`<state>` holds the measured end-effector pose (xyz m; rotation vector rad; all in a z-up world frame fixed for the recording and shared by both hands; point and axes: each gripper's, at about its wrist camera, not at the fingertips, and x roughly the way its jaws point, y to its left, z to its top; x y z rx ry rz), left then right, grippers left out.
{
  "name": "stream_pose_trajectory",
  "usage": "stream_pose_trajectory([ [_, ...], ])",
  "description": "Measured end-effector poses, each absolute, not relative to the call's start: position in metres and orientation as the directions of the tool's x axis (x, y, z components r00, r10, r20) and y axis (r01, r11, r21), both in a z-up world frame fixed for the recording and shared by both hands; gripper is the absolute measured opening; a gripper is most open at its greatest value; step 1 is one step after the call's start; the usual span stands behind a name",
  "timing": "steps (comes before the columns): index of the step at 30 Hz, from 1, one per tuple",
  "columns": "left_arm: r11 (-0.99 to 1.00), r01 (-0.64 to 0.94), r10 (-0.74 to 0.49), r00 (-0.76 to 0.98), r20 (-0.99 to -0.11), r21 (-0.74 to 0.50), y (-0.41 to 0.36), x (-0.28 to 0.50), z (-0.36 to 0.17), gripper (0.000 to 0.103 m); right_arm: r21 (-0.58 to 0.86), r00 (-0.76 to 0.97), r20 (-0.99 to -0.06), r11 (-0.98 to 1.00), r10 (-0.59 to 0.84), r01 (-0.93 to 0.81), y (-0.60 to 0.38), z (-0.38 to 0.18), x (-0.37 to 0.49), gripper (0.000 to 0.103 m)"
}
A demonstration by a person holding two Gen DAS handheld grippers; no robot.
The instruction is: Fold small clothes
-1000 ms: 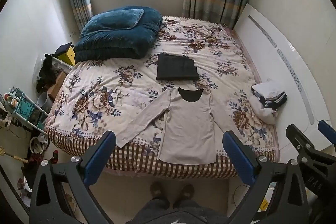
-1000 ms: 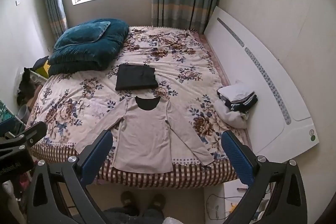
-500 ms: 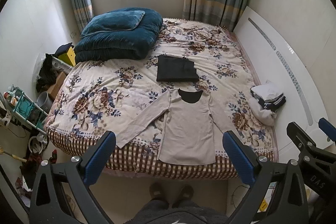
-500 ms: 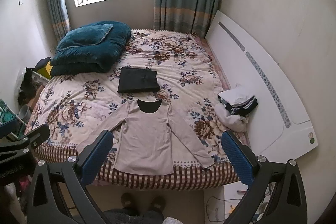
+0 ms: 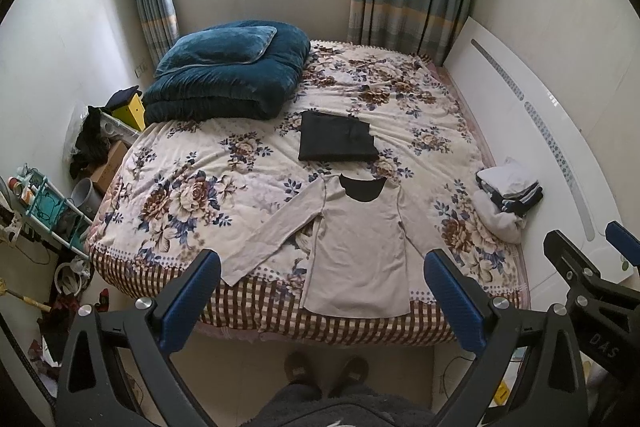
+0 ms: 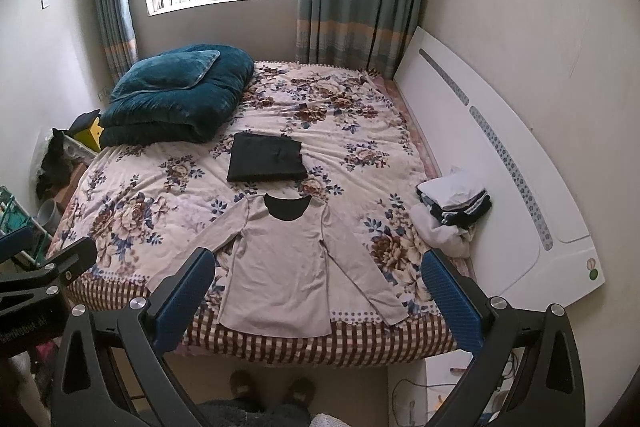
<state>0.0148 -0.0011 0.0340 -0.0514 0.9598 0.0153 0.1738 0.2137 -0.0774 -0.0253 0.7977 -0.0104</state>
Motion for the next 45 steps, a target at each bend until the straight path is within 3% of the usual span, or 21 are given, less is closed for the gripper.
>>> stream_pose_trajectory([
  [45, 0.998, -0.033, -0.018, 0.599, -0.801, -0.047, 0.002, 0.009, 0.046, 0.103, -0.017, 0.714, -0.700, 1.000, -0.005, -0.010, 0.222, -0.051, 0.177, 0.103],
])
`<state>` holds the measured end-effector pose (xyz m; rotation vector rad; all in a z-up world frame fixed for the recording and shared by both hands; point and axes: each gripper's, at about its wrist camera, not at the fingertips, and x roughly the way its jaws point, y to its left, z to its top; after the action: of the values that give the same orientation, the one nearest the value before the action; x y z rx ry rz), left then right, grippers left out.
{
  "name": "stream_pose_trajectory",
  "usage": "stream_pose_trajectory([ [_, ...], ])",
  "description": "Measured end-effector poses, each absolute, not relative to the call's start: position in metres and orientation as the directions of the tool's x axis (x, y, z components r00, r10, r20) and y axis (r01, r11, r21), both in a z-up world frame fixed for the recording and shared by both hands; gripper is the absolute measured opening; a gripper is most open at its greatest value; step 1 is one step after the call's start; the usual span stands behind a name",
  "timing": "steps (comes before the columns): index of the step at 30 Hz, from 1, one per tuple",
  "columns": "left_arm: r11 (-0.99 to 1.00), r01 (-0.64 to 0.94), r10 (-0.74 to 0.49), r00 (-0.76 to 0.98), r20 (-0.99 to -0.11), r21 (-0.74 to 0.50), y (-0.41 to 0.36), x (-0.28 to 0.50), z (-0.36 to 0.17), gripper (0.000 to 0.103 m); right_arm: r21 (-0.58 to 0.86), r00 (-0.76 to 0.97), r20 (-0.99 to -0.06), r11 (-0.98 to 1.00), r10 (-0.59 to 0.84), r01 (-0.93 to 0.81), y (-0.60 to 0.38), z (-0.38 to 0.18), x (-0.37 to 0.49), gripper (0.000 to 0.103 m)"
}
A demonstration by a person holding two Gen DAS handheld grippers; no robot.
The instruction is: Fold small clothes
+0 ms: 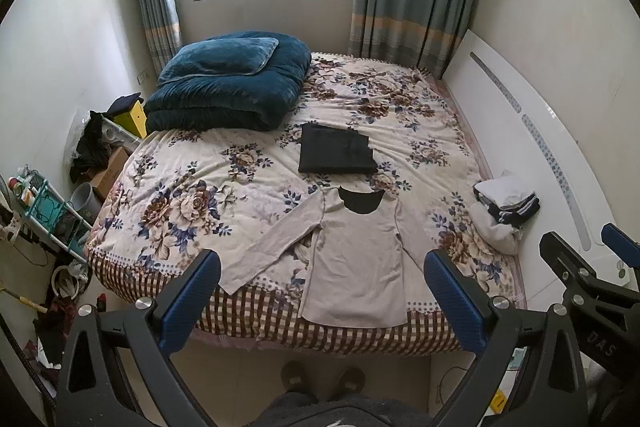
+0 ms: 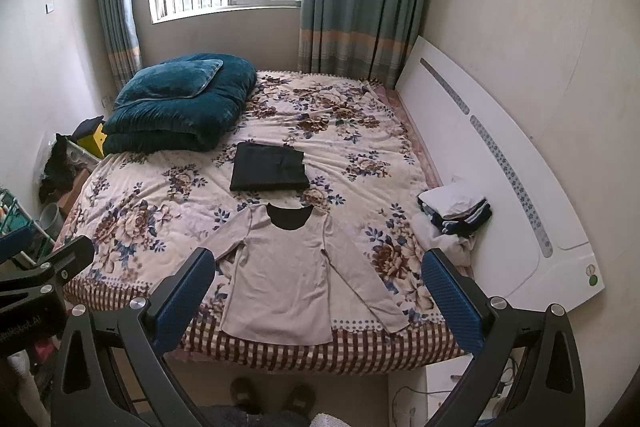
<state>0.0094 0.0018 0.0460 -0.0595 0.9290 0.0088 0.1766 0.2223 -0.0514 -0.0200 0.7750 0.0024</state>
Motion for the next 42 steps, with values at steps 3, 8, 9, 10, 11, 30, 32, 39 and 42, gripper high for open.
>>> stream_pose_trajectory([
  [3, 0.998, -0.035, -0.016, 0.599, -0.800, -0.046, 0.001, 0.010, 0.047, 0.103, -0.020, 0.716, -0.698, 1.000, -0.006, -0.010, 0.224, -0.052, 0.175, 0.103],
  [8, 0.998, -0.043, -0.007, 0.597, -0.802, -0.040, 0.005, 0.017, 0.048, 0.103, -0.013, 0.714, -0.700, 1.000, -0.003, -0.008, 0.227, -0.052, 0.176, 0.103],
  [9, 0.998, -0.049, 0.002, 0.605, -0.796, -0.035, 0.006, 0.021, 0.048, 0.103, -0.010, 0.712, -0.702, 1.000, -0.003, -0.007, 0.228, -0.052, 0.179, 0.103],
  [10, 0.998, -0.059, 0.017, 0.625, -0.780, -0.026, 0.007, 0.028, 0.046, 0.103, -0.004, 0.708, -0.706, 1.000, -0.001, -0.002, 0.228, -0.052, 0.184, 0.103],
  [11, 0.998, -0.066, 0.027, 0.638, -0.770, -0.020, 0.008, 0.032, 0.045, 0.103, 0.005, 0.706, -0.708, 1.000, 0.001, 0.004, 0.228, -0.055, 0.187, 0.103],
  [30, 0.988, 0.000, 0.141, 0.440, -0.887, 0.157, -0.011, 0.200, -0.301, 0.103, 0.052, 0.239, -0.962, 0.766, -0.135, 0.641, 0.036, -0.454, 0.308, 0.103],
  [32, 0.985, 0.006, 0.156, 0.377, -0.913, 0.170, -0.017, 0.214, -0.343, 0.103, 0.052, 0.196, -0.973, 0.720, -0.118, 0.692, 0.013, -0.505, 0.311, 0.103],
  [39, 0.968, 0.042, 0.226, 0.275, -0.935, 0.247, -0.046, 0.253, -0.445, 0.103, 0.094, 0.081, -0.996, 0.485, 0.048, 0.869, -0.070, -0.683, 0.310, 0.098],
  [42, 0.968, 0.032, 0.235, 0.218, -0.947, 0.247, -0.052, 0.269, -0.483, 0.103, 0.097, 0.068, -0.994, 0.380, 0.088, 0.920, -0.088, -0.726, 0.306, 0.096],
])
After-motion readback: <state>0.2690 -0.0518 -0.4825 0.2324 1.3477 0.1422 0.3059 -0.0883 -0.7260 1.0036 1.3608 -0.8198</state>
